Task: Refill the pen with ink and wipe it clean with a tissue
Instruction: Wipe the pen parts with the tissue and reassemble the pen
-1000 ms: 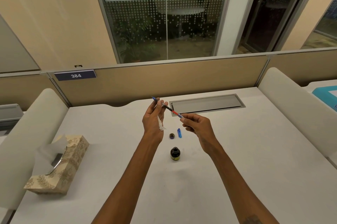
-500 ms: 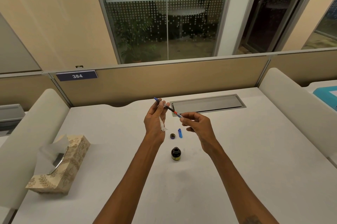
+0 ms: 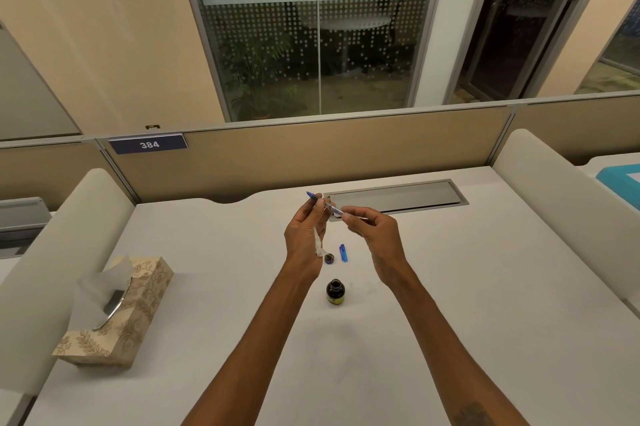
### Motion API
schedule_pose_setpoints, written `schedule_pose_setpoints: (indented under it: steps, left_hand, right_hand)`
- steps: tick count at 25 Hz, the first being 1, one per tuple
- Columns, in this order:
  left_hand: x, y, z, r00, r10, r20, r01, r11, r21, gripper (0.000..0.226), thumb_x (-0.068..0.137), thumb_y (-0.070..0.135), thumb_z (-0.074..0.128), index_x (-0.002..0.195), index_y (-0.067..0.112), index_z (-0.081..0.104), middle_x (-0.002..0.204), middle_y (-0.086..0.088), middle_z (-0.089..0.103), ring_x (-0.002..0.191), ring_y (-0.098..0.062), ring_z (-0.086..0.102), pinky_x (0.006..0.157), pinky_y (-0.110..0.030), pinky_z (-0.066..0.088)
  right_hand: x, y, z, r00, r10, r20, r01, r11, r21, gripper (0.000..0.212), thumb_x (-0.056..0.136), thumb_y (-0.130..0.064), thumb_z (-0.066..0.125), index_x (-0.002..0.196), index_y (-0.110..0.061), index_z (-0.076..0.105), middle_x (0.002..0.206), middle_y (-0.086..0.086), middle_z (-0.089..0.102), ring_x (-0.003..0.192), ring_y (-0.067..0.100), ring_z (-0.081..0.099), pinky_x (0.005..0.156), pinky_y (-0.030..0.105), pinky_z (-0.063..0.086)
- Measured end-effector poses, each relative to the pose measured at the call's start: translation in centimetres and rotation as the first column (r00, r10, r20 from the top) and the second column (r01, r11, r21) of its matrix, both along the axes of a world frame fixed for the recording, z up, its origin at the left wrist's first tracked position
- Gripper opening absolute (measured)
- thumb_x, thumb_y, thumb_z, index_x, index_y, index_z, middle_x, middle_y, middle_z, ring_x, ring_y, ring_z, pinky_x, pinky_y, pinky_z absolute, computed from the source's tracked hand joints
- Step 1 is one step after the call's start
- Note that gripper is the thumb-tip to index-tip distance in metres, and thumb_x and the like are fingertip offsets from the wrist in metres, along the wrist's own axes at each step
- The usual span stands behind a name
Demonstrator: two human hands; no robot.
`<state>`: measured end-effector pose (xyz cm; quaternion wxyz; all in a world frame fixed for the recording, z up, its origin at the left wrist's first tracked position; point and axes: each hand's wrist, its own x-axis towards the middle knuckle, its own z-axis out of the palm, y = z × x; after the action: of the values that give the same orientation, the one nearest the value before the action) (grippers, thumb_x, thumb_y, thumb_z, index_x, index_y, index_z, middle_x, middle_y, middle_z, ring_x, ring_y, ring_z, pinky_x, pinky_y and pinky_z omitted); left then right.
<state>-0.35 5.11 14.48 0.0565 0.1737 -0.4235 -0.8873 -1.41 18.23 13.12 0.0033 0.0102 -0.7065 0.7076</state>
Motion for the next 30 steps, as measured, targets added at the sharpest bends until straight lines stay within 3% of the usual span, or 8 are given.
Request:
schedule_pose_setpoints:
  steps: [4,10,13,18,22,24,27,30]
  left_hand:
    - [0.0,-0.2,0.2,1.000,0.013,0.003,-0.013,1.000,-0.021,0.031,0.095,0.014,0.061,0.125,0.006,0.064,0.108,-0.007,0.073,0.091,-0.009,0.073,0.100,-0.028,0.046]
    - [0.3,0.5,0.1,1.000,-0.007,-0.012,0.007,0.997,-0.071,0.028,0.095,0.013,0.060,0.122,0.007,0.065,0.105,-0.004,0.074,0.091,-0.008,0.073,0.102,-0.029,0.047]
    - [0.4,0.8,0.2,1.000,-0.018,-0.023,0.016,0.997,-0.077,0.028,0.096,0.012,0.060,0.122,0.005,0.065,0.109,-0.008,0.074,0.091,-0.009,0.074,0.101,-0.030,0.049]
    - [0.2,0.3,0.2,0.999,-0.006,-0.034,0.004,0.998,-0.063,0.030,0.097,0.013,0.057,0.125,0.004,0.064,0.113,-0.009,0.072,0.096,-0.011,0.072,0.104,-0.032,0.048]
    - [0.2,0.5,0.2,0.998,-0.050,-0.029,0.048,0.996,-0.072,0.029,0.098,0.012,0.056,0.125,0.004,0.064,0.114,-0.011,0.072,0.097,-0.013,0.072,0.104,-0.033,0.049]
    - [0.2,0.6,0.3,0.998,-0.054,-0.041,0.051,0.997,-0.064,0.026,0.098,0.011,0.057,0.121,0.005,0.066,0.112,-0.012,0.073,0.097,-0.015,0.073,0.103,-0.032,0.050]
    - [0.2,0.4,0.3,0.999,-0.030,-0.039,0.028,0.997,-0.066,0.019,0.097,0.010,0.058,0.112,0.010,0.070,0.109,-0.011,0.073,0.098,-0.017,0.072,0.101,-0.031,0.051]
    - [0.1,0.4,0.1,0.999,-0.023,-0.027,0.021,0.998,-0.063,0.017,0.096,0.011,0.058,0.108,0.011,0.071,0.108,-0.010,0.074,0.099,-0.019,0.072,0.104,-0.034,0.049]
  right_hand:
    - [0.2,0.1,0.2,0.999,0.037,-0.004,-0.037,0.999,-0.032,0.028,0.092,-0.012,0.065,0.120,-0.006,0.068,0.111,0.008,0.071,0.100,0.021,0.068,0.090,0.027,0.056]
    - [0.6,-0.2,0.7,0.997,-0.044,0.062,0.047,0.997,-0.054,0.016,0.099,-0.021,0.056,0.110,-0.009,0.061,0.087,0.009,0.071,0.067,0.014,0.066,0.063,0.018,0.057]
    - [0.7,-0.6,0.9,0.991,-0.054,0.119,0.057,0.998,-0.028,0.027,0.102,-0.032,0.047,0.106,-0.009,0.059,0.071,0.006,0.065,0.052,0.008,0.057,0.053,0.018,0.052]
    - [0.9,-0.4,1.0,0.996,0.033,0.084,-0.034,0.999,0.009,0.016,0.097,-0.026,0.059,0.100,-0.011,0.065,0.078,0.000,0.070,0.063,0.010,0.064,0.060,0.021,0.052]
    - [0.8,-0.6,1.3,0.982,0.023,0.190,-0.029,0.999,0.029,0.042,0.103,-0.037,0.043,0.082,-0.011,0.069,0.056,-0.002,0.065,0.050,0.008,0.060,0.055,0.017,0.052]
    - [0.7,-0.6,1.5,0.977,0.041,0.210,-0.055,0.997,0.061,0.046,0.101,-0.046,0.039,0.086,-0.015,0.070,0.060,-0.003,0.067,0.053,0.008,0.063,0.057,0.017,0.053]
    - [0.8,-0.3,1.1,0.993,0.039,0.109,-0.045,0.998,0.046,0.024,0.095,-0.037,0.060,0.106,-0.016,0.065,0.086,-0.003,0.072,0.075,0.014,0.071,0.064,0.020,0.054]
    - [0.9,-0.4,0.8,0.999,0.018,0.033,-0.020,0.999,0.042,0.016,0.093,-0.024,0.064,0.102,-0.010,0.066,0.086,0.002,0.071,0.071,0.014,0.069,0.064,0.021,0.054]
